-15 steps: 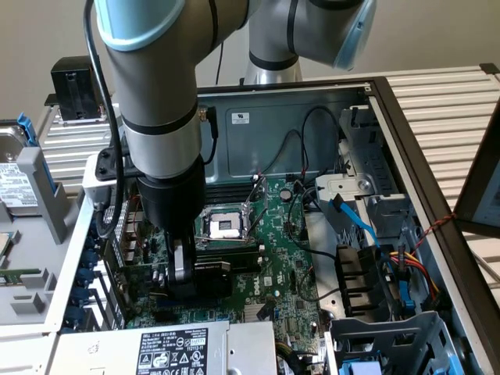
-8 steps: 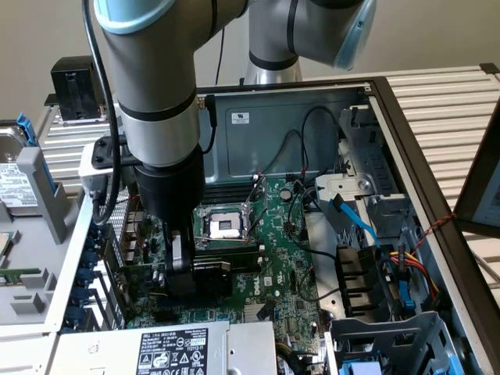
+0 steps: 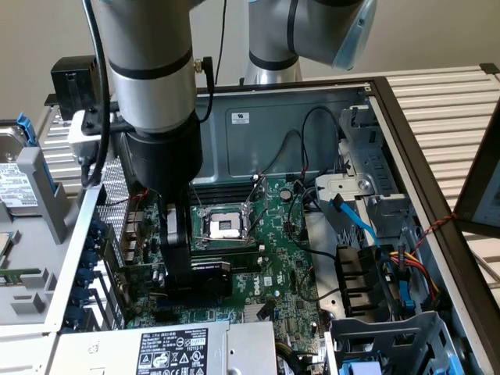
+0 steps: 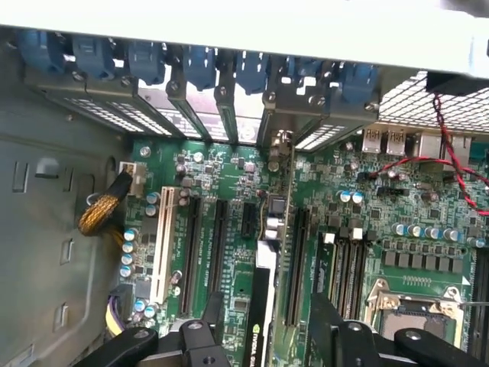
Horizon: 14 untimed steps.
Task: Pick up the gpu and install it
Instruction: 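Insert the gpu into the slot, then press down on the gpu until it lock into place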
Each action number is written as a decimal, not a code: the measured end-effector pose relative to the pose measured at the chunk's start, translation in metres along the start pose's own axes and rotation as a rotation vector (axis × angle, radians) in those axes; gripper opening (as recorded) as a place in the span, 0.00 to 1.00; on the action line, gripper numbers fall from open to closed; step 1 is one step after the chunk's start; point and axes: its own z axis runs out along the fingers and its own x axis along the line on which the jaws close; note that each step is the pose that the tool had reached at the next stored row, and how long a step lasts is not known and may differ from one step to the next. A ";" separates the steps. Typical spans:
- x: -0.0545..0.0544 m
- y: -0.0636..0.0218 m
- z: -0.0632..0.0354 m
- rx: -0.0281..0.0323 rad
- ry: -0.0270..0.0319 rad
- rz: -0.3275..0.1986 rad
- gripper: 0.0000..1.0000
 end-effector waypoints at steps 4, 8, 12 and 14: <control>0.001 0.0014 -0.0166 0.0000 0.0003 0.000 0.57; 0.001 0.0022 -0.0190 0.0017 -0.0008 0.000 0.57; 0.002 0.0025 -0.0190 0.0017 -0.0028 0.000 0.57; 0.002 0.0026 -0.0190 0.0018 -0.0038 0.000 0.57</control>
